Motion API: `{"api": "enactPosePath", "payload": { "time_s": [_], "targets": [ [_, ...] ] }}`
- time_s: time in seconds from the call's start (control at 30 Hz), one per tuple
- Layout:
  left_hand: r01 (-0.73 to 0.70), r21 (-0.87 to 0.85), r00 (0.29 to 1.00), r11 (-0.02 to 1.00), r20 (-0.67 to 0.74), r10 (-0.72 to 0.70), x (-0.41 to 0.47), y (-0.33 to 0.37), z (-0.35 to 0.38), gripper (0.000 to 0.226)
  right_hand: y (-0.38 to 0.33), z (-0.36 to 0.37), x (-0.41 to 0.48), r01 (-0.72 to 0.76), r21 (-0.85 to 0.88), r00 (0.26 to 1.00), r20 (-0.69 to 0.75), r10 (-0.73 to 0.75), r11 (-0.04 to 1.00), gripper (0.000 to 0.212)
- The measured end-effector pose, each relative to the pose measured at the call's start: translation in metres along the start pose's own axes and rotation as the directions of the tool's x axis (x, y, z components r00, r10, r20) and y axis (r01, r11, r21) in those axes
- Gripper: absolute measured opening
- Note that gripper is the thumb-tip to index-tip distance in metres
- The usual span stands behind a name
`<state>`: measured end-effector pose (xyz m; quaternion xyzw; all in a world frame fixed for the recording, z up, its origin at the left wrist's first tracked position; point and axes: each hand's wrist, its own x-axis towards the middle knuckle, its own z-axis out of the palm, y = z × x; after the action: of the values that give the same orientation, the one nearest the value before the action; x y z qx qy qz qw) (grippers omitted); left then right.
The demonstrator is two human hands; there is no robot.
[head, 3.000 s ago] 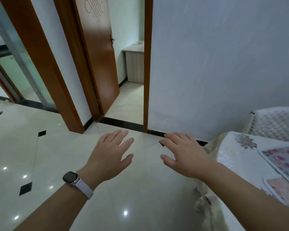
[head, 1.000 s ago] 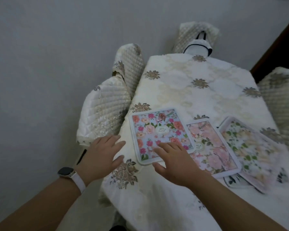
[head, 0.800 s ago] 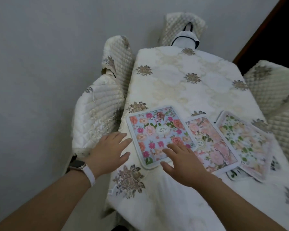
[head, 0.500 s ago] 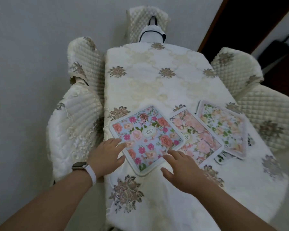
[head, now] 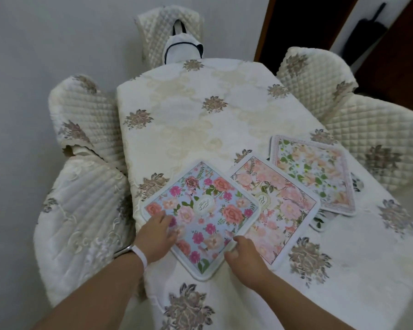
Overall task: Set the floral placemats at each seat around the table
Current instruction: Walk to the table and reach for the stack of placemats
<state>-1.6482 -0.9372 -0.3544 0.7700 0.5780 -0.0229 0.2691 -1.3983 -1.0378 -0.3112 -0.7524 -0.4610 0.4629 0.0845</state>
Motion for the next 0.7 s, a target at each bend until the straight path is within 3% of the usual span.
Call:
{"api": "enactPosePath", "payload": {
  "time_s": [0.13, 0.33, 0.5, 0.7],
  "targets": [
    [0.035, 0.010, 0.999, 0.999, -0.003, -0.035, 0.025, -0.005, -0.007, 0.062, -0.002, 0.003, 0.012, -0.095, 0.254, 0.988, -0.092, 0.122, 0.963, 0.058],
    [0.061, 0.011, 0.997, 0.998, -0.048, -0.060, 0.071, -0.002, -0.021, 0.058, -0.006, 0.000, 0.026, -0.168, 0.594, 0.958, -0.089, 0.272, 0.786, 0.048],
    [0.152, 0.000, 0.984, 0.988, -0.094, -0.151, 0.100, -0.002, -0.025, 0.060, -0.002, 0.003, 0.042, -0.232, 0.700, 0.923, -0.061, 0.380, 0.675, 0.038],
    [0.241, -0.049, 0.960, 0.969, -0.131, -0.246, 0.121, 0.001, -0.032, 0.058, 0.008, 0.004, 0.053, -0.255, 0.727, 0.902, -0.059, 0.427, 0.638, 0.029]
  ]
}}
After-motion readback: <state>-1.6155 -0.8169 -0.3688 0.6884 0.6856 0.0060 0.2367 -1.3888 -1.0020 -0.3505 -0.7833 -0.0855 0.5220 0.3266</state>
